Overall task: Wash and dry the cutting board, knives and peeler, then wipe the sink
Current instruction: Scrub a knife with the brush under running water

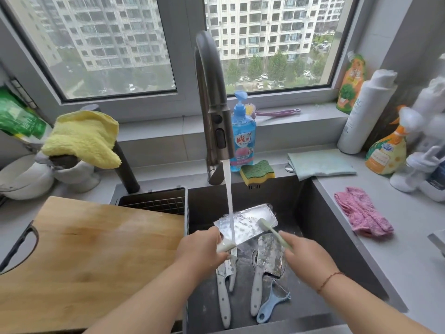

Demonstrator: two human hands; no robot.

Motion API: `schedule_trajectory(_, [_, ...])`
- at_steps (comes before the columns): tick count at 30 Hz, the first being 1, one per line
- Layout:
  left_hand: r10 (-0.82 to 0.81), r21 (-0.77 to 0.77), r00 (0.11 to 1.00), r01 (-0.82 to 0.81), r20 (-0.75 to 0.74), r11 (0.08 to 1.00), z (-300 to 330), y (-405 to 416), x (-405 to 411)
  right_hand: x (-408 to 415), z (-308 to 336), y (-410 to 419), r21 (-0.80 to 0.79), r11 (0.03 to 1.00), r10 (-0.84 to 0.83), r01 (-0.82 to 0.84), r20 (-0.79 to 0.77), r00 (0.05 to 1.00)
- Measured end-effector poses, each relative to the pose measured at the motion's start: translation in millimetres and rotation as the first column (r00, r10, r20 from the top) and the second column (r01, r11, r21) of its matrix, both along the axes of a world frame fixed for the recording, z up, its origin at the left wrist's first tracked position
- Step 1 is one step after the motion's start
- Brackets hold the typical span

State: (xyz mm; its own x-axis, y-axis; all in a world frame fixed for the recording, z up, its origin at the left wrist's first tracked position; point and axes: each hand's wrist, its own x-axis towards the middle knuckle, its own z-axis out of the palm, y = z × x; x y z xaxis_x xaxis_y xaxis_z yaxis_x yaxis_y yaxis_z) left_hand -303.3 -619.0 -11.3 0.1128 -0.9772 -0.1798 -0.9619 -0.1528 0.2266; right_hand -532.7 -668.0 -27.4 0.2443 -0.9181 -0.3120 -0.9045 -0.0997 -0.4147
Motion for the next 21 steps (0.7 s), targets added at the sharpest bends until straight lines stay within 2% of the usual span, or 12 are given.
schedule_trajectory(3, [-0.002,0.014,1.000,0.002,0.008,1.000,-3,1,1,-9,4,-9,-0.037,0.997,-0.065,0.063,-0.046,0.997])
schedule_trajectory(7, [0.001,0.006,1.000,-0.001,0.000,1.000,-4,0,3,9,12,14,-0.061,0.991,0.130,-0.123,0.125,0.984])
schedule_trajectory(9, [-0.001,-0.005,1.000,0.001,-0.014,1.000,-3,0,3,16,11,25,-0.039,0.985,0.173,-0.169,0.154,0.973])
schedule_trajectory(12, [-0.001,-0.018,1.000,0.001,0.001,1.000,-1,0,4,7,5,6,-0.001,1.000,0.025,-0.025,0.108,0.994])
schedule_trajectory(15, [-0.005,0.010,1.000,0.005,0.025,1.000,-2,1,6,-5,4,-10,-0.047,0.997,-0.070,0.068,-0.059,0.996])
schedule_trajectory(21, [-0.003,0.014,1.000,0.002,0.024,1.000,-6,2,6,28,13,26,0.091,0.972,0.200,-0.218,0.171,0.965])
